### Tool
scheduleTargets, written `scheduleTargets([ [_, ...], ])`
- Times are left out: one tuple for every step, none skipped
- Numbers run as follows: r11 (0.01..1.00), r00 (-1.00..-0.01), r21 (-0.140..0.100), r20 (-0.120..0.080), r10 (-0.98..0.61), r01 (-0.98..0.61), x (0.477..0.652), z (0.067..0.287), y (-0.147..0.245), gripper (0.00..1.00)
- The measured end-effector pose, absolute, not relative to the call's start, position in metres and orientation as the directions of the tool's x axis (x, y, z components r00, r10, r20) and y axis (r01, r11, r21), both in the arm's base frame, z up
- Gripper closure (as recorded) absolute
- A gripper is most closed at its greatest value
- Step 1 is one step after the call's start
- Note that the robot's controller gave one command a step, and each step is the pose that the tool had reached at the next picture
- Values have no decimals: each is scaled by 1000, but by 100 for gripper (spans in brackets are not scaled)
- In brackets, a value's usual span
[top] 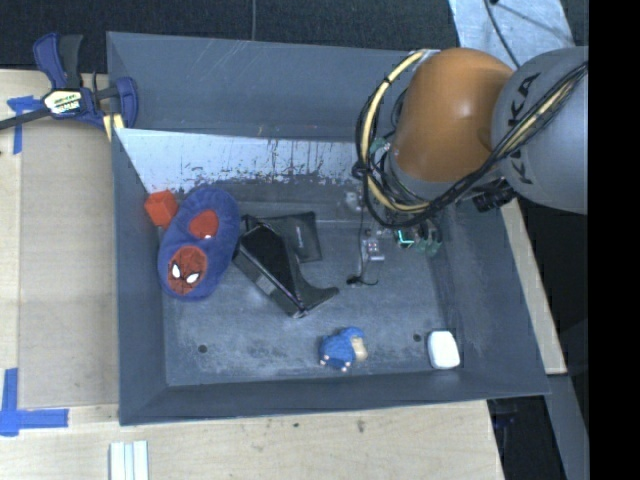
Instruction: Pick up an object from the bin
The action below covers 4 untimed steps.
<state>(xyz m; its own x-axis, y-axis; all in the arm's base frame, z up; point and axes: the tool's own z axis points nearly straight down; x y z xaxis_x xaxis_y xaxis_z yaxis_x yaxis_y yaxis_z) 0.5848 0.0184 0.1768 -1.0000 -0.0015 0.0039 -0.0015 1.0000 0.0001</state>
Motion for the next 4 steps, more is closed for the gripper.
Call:
scheduleTargets([
  [777,-777,-5,-4,-629,-629,510,72,29,0],
  [726,-726,-2,-3,-688,-688,484,101,42,0],
  [594,-594,-5,-6,-804,-804,484,106,43,0],
  [728,-728,-2,2,-685,-685,486,72,39,0],
])
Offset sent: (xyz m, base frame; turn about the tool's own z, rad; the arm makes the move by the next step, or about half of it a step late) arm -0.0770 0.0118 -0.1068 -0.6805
